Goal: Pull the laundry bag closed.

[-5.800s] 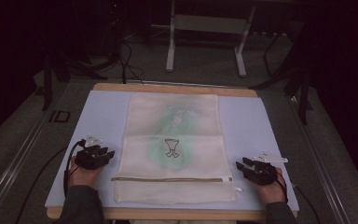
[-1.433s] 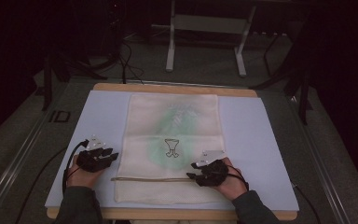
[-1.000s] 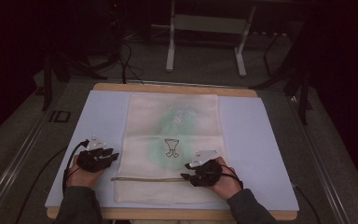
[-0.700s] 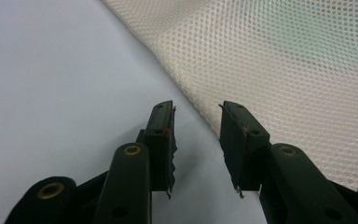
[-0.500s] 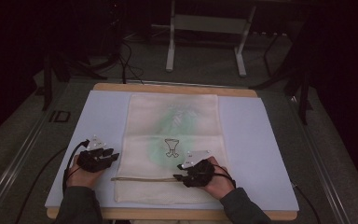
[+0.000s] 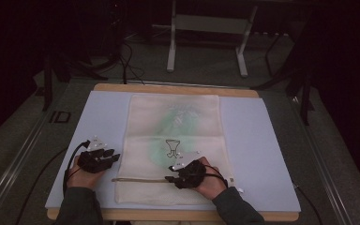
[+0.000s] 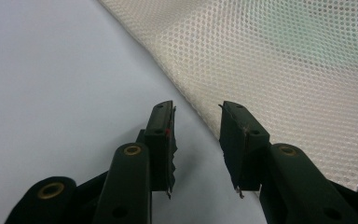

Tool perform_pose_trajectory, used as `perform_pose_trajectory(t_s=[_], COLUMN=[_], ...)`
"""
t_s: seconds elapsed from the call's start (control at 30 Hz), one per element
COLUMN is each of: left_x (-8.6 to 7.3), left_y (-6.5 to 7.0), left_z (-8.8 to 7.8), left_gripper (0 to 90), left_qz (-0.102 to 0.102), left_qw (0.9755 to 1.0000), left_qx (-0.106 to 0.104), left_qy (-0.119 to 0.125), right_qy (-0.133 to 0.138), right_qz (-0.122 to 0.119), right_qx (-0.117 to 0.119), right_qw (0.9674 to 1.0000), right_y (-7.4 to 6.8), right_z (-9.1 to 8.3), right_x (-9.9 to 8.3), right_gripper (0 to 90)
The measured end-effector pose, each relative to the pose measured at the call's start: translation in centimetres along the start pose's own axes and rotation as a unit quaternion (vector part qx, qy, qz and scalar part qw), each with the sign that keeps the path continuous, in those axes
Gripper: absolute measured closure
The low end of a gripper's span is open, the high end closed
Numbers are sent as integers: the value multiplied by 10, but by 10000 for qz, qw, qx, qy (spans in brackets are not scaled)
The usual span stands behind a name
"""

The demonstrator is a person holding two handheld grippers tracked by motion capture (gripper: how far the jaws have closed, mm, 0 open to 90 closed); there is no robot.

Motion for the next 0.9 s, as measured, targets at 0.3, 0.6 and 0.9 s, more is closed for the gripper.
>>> perform_pose_trajectory(t_s=[0.3,0.6,0.9], left_x=[0,0,0], left_y=[1,1,1], left_z=[0,0,0], left_gripper=[646,646,646], left_qz=[5,11,14], left_qw=[10000,10000,10000], left_qx=[-28,-41,-51], left_qy=[-17,-1,-1], right_qy=[30,46,74], right_qz=[-115,-189,-277], right_qx=[85,161,218], right_qw=[9999,9997,9994], right_y=[-8,-14,-18], right_z=[8,15,21], right_x=[11,19,28], right_gripper=[606,606,607])
Point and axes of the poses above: each handheld gripper's, and its own axes: z roughly forward along the jaws, x roughly out of its top, y roughly to its right, the point moved 9 cm from there along z, roughly forward along the jaws, and after that the axes turned 13 degrees about -x, right-handed, at the moved point
